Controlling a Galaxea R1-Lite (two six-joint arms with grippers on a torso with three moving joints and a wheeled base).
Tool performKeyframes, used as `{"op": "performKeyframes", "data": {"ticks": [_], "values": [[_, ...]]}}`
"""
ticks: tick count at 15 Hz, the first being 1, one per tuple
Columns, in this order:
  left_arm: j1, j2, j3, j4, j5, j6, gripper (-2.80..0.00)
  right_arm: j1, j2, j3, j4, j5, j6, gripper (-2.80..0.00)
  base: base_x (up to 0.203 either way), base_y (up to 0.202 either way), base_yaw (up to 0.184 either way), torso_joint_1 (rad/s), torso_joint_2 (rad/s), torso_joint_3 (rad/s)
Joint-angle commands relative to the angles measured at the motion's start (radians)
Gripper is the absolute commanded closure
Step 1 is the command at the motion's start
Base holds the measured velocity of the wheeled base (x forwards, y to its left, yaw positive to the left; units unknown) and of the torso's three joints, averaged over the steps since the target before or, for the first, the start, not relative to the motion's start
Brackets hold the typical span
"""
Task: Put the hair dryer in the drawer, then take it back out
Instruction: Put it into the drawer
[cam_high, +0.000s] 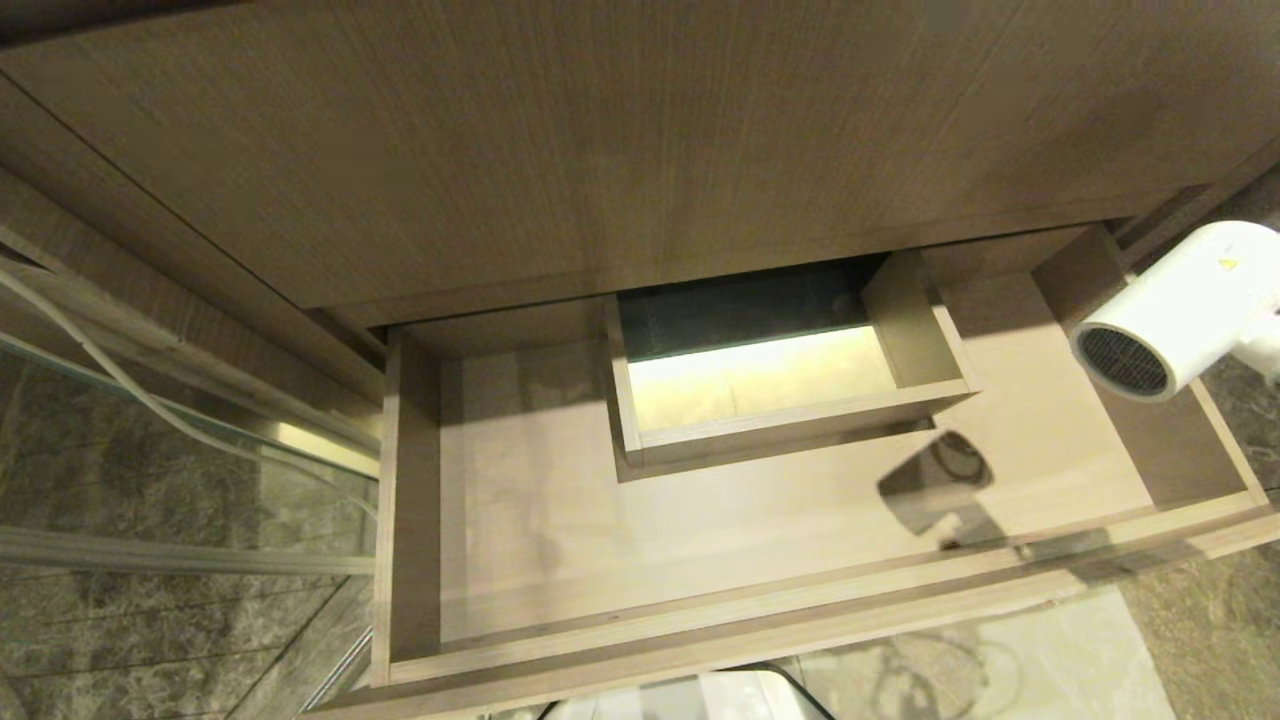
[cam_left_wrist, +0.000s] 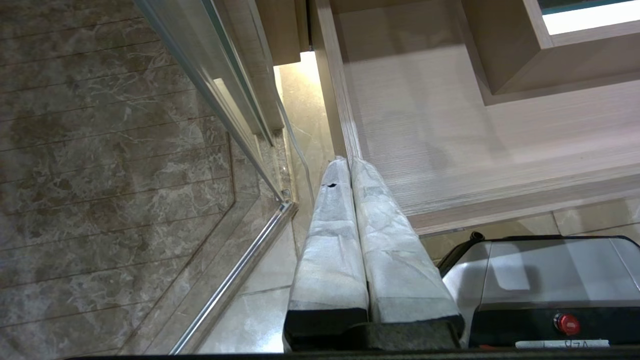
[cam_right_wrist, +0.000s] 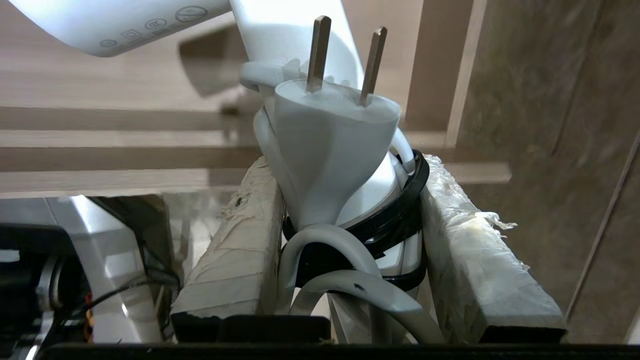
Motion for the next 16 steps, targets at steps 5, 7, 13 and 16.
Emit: {"op": "performKeyframes", "data": {"ticks": [5,7,13,16], "values": [[0.0,0.0,0.002,0.0,0.001,0.0,0.0,-0.104,0.395,0.017,-0.134,0.003,0.104,0.0,0.0,0.0,0.0,0.036,0.03,0.043],[0.0,0.0,0.001,0.0,0.0,0.0,0.0,-0.119,0.536,0.004,-0.271,0.002,0.115,0.0,0.0,0.0,0.0,0.02,0.01,0.035],[0.0,0.0,0.0,0.0,0.0,0.0,0.0,-0.128,0.87,-0.121,-0.598,0.002,0.124,0.0,0.0,0.0,0.0,0.0,0.0,0.0],[0.0,0.0,0.001,0.0,-0.001,0.0,0.0,-0.124,1.03,-0.182,-0.738,0.002,0.116,0.0,0.0,0.0,0.0,0.0,0.0,0.0]]}}
